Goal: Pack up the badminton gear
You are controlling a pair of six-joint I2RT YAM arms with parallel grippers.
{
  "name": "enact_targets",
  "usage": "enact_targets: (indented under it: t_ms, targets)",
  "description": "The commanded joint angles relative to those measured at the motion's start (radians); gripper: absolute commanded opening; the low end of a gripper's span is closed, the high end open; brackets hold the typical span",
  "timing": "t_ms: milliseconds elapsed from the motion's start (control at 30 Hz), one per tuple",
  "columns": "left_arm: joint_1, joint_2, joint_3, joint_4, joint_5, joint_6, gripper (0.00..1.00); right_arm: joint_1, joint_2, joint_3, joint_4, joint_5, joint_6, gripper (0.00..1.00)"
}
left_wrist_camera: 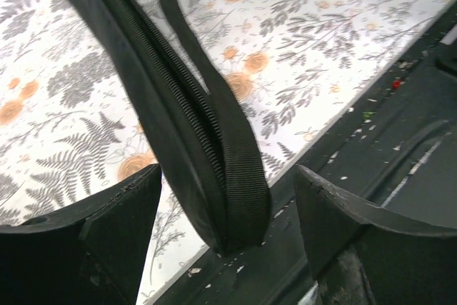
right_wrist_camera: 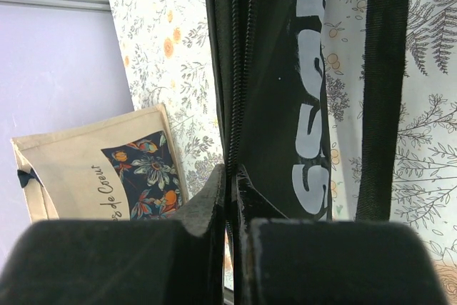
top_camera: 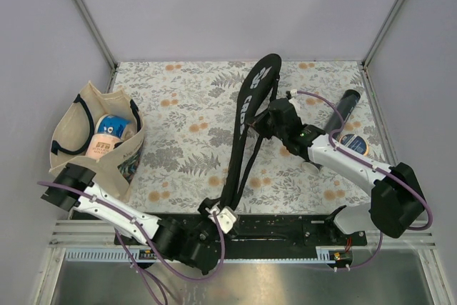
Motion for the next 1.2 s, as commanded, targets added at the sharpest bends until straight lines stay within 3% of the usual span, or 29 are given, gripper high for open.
enact_targets:
  t_ms: [0, 400, 600, 800, 933, 1033, 1167]
  targets:
    - [-0.008, -0.002, 0.038, -0.173, -0.162, -0.203, 0.79, 0.016, -0.050, 0.065, 0.082, 0.040, 0.036, 0.00]
    - [0.025, -0.047, -0.032, -0.159, -0.151, -0.251, 0.74, 0.015, -0.033, 0.034, 0.173, 0.005, 0.062, 0.00]
    - [0.095, -0.102, -0.075, -0.041, -0.067, -0.129, 0.68, 0.016, -0.056, -0.004, 0.199, -0.006, 0.078, 0.00]
    - [0.109, -0.156, -0.101, 0.014, -0.057, -0.063, 0.32, 0.010, -0.059, -0.036, 0.274, -0.064, 0.035, 0.01]
    - [0.129, -0.185, -0.103, 0.011, -0.033, -0.049, 0.09, -0.013, -0.047, 0.002, 0.245, -0.103, -0.205, 0.24]
    - [0.146, -0.194, -0.101, 0.010, -0.013, -0.043, 0.01, -0.077, -0.074, 0.008, 0.230, -0.209, -0.331, 0.36]
    - [0.160, -0.191, -0.085, -0.046, -0.013, -0.078, 0.00, -0.172, -0.138, 0.038, 0.150, -0.286, -0.488, 0.44]
